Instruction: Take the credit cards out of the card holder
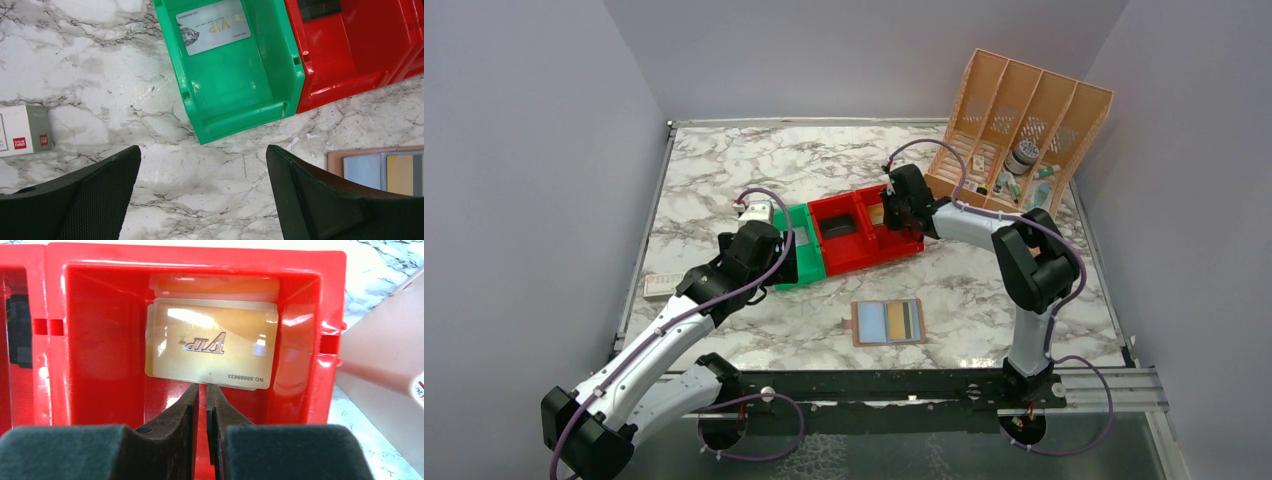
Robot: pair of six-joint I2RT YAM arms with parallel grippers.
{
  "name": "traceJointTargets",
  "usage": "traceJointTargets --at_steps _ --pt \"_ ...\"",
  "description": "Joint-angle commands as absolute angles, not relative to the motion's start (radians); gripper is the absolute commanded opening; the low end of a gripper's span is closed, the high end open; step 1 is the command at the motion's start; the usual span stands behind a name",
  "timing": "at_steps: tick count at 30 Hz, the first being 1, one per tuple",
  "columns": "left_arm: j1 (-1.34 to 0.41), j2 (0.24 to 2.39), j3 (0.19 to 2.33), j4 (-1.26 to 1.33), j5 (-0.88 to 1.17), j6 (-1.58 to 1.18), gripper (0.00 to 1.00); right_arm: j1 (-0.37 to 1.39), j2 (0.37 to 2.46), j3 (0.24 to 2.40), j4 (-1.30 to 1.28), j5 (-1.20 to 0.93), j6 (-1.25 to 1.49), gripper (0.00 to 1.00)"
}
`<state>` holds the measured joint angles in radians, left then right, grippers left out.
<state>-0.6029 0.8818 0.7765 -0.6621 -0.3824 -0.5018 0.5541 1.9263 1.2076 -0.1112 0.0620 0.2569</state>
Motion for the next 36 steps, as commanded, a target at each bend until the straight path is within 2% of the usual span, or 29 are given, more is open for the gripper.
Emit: traceJointTargets --at_steps 1,8,23,36 --pt "-0.597 0.873 0.767 -0.648 -0.367 -0.492 0.99 0.586 1.924 1.191 -0.099 0.115 0.245 0.13" --pt "-0.597 0.870 0.765 -0.648 -0.364 -0.494 0.99 0.604 1.841 1.168 -0.095 0.127 0.224 0.13" --pt "-0.597 0.844 0.759 -0.644 -0.356 -0.500 0.99 0.604 1.976 1.284 -0.175 0.181 0.230 0.12" --pt "-0.597 0.849 0.759 -0.645 -0.356 -0.497 0.99 0.619 1.983 1.274 -0.106 0.247 0.233 0.10"
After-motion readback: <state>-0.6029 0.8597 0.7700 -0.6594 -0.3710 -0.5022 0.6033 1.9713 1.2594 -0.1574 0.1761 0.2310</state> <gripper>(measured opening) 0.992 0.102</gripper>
